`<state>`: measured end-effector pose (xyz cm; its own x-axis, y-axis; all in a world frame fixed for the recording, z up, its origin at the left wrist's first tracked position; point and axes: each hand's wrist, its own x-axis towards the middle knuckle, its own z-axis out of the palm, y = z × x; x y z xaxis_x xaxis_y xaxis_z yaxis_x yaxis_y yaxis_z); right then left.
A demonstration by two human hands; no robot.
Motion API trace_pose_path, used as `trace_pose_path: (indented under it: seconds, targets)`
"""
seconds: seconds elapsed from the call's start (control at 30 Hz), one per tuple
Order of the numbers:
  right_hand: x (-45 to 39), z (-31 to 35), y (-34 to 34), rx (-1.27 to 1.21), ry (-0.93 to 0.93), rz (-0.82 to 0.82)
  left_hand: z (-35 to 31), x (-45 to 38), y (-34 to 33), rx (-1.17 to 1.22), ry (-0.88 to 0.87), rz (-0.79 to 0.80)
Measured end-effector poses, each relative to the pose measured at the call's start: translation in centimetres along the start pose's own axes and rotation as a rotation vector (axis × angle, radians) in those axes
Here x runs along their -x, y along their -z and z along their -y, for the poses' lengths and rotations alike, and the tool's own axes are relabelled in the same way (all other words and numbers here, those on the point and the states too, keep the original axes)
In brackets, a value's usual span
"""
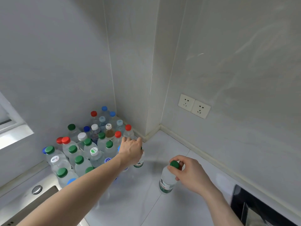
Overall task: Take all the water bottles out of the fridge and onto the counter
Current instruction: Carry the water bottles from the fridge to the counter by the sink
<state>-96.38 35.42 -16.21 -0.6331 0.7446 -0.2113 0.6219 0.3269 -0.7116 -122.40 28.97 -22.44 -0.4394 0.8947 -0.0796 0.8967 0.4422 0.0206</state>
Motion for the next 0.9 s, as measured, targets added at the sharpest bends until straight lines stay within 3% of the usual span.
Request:
trace_pose_path:
  seconds: [0.5, 0.9]
  targets:
    - [-12.8, 1.6, -3.7, 0.18, 0.117, 0.027, 3.1, -3.3, -0.7, 0.025, 0.211, 0.002]
    - [-20.7, 4.0, -8.3, 0.455, 0.274, 0.1, 3.4, -1.0, -0.5, 0.065, 0.051, -0.052]
